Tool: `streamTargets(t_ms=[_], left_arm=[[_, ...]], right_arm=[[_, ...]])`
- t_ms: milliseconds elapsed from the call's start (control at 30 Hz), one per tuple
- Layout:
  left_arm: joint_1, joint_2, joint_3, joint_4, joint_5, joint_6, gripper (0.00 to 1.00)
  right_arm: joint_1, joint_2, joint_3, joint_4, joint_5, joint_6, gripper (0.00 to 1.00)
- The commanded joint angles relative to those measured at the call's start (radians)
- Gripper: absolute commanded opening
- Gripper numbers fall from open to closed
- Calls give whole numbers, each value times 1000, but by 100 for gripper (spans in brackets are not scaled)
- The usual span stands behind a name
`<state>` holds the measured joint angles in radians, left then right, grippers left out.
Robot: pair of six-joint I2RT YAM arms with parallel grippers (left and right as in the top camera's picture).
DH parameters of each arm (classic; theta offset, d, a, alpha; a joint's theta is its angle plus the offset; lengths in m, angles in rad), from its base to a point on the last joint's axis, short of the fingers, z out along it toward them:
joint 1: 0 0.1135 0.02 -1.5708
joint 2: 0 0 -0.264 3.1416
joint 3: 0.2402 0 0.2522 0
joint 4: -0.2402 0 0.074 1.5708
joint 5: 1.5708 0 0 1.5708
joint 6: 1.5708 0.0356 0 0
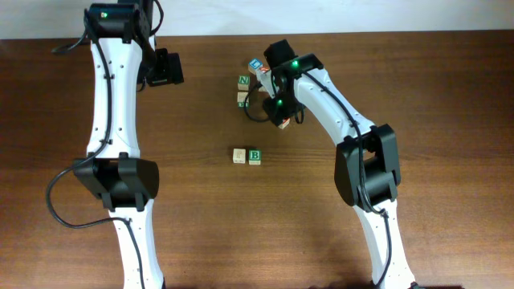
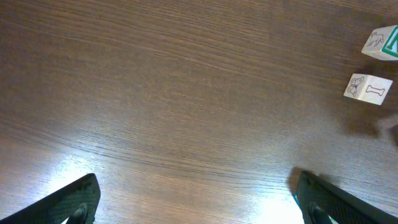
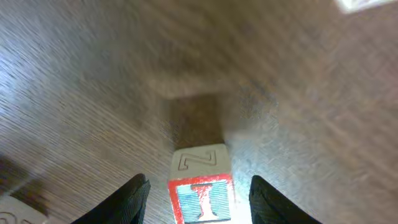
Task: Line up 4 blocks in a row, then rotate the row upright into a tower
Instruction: 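Grasp the red I block with the right gripper, place right of B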
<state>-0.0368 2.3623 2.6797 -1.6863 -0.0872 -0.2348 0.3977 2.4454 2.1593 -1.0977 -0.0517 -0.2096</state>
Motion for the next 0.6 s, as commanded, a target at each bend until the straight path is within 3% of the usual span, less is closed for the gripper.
streamTargets(t_ms=[0, 167, 233, 300, 467, 567], left_arm=[[5, -5, 7, -2, -15, -3, 99], [2, -5, 7, -2, -15, -3, 99], [2, -5, 7, -2, -15, -3, 99], [2, -5, 7, -2, -15, -3, 99], [0, -5, 7, -2, -15, -3, 99], [1, -5, 7, -2, -15, -3, 99]], right_arm=[[-8, 4, -28, 2, 12, 0, 49], [-8, 4, -27, 2, 11, 44, 38], [-8, 3, -27, -2, 11, 142, 24], [-5, 3, -27, -13, 11, 205, 18], [-5, 3, -27, -61, -6, 353, 17], [-5, 3, -27, -124, -113, 452, 18]])
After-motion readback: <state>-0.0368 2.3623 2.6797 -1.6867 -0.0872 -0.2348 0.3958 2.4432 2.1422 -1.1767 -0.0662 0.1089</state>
